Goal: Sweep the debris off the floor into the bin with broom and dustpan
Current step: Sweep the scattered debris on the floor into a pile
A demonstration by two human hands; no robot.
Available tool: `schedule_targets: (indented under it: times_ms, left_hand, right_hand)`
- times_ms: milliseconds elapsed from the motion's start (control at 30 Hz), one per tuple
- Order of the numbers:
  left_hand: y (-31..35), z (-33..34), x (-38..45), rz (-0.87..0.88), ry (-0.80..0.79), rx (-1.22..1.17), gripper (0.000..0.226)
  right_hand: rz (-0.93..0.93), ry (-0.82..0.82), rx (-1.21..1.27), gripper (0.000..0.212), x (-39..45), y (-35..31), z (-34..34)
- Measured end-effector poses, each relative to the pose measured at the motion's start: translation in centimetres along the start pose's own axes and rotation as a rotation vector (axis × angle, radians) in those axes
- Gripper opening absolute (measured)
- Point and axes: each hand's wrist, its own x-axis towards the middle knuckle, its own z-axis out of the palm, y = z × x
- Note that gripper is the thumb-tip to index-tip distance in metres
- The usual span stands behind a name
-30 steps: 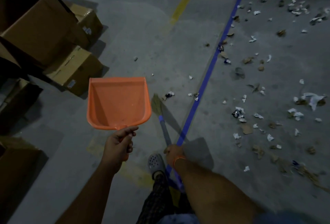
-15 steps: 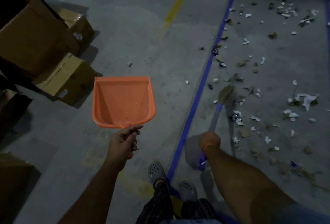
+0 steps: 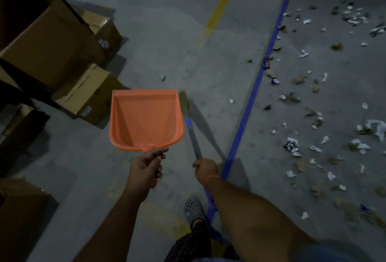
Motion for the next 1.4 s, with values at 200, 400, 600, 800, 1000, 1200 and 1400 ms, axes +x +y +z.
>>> schedule_targets:
  times_ms: [200, 400, 600, 800, 1000, 1200, 1400]
  left_hand:
    - [0.7, -4.7, 2.5, 0.002, 0.065, -0.012, 0.035]
    - [0.7, -7.5, 5.1, -0.016, 0.089, 0.003, 0.033]
    - [2.1, -8.1, 8.0, -0.039, 0.093, -0.039, 0.035]
    - [5.0, -8.4, 13.2, -0.011, 0.127, -0.056, 0.032]
    - [7.7, -9.2, 20.0, -0.024, 0.179, -0.026, 0.032]
    - [10.0, -9.3, 26.4, -0.077, 0.247, 0.002, 0.032]
    - [11.9, -7.9, 32.3, -0.081, 0.221, -0.009, 0.031]
  right_hand:
    - [0.039, -0.068, 0.03, 0.025, 5.2, -6.5, 2.7]
    - [0.185, 0.056, -0.033, 0.033, 9.4, -6.3, 0.5]
    - [0.307, 0.281, -0.043, 0.04, 11.1, -6.4, -4.1]
    - [0.32, 0.211, 0.234, 0.038, 16.2, -11.9, -6.4]
    - [0.091, 0.153, 0.187, 0.03, 23.9, -20.3, -5.8]
    - [0.043, 0.04, 0.206, 0.021, 30.9, -26.4, -5.6]
    - [0.199, 0.066, 0.234, 0.029, 36.5, -26.4, -6.9]
